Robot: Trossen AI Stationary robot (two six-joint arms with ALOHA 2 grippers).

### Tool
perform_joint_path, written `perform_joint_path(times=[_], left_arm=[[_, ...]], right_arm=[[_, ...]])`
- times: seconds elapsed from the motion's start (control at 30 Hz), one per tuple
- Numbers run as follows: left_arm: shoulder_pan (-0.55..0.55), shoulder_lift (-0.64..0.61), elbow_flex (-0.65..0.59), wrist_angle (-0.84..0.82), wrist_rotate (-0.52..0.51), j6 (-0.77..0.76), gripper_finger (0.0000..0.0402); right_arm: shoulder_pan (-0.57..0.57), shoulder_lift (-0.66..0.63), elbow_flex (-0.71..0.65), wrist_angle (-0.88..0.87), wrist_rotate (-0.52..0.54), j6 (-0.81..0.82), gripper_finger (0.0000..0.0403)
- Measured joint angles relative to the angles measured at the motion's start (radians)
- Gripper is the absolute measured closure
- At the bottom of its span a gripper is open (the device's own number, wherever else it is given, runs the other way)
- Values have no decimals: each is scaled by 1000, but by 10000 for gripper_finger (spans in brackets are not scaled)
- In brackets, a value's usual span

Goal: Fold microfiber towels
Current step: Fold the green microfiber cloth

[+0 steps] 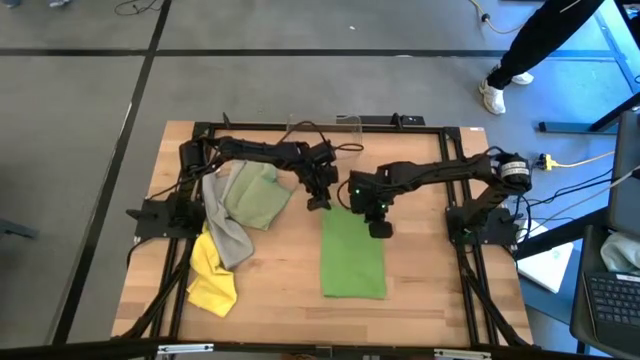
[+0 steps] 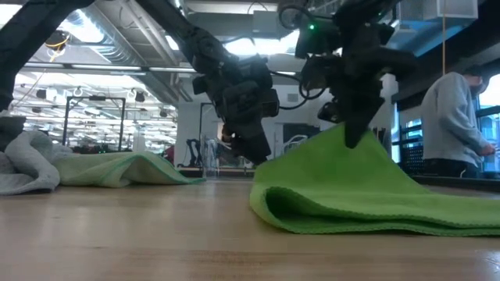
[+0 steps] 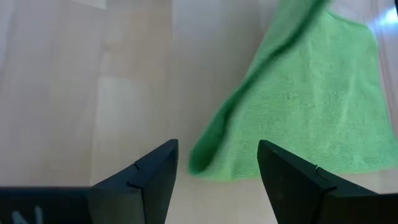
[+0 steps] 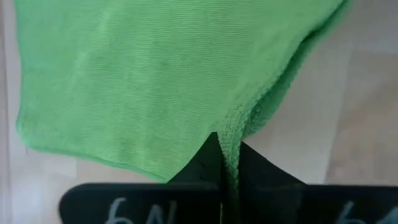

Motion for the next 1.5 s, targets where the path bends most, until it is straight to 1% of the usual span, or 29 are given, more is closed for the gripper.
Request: perform_joint_path(times=[0.17, 0.33, 0.5, 0.7, 0.77, 0.9, 1.1, 1.3, 1.5], left_arm=[[12, 0, 0, 0, 0, 5, 186], [-12, 8, 1, 9, 27, 3, 186], [-43, 8, 1, 19, 28, 3, 186], [-43, 8, 1, 17, -27, 2, 186], [-38, 8, 1, 17, -30, 3, 186], [-31, 8, 1, 18, -30, 4, 186], [-27, 8, 1, 18, -30, 7, 186], [-15, 8, 1, 18, -30, 7, 186], [-6, 8, 1, 12, -31, 0, 186]], right_arm=[[28, 0, 1, 6, 35, 2, 391], [49, 0, 18, 8, 73, 0, 392], [75, 0, 36, 6, 107, -4, 392], [122, 0, 42, 3, 113, 1, 392], [138, 0, 42, 2, 116, 5, 392], [173, 0, 42, -5, 191, 19, 392], [226, 0, 48, -8, 288, -3, 392], [250, 0, 48, -9, 295, -3, 392], [246, 0, 48, -9, 296, 1, 392]])
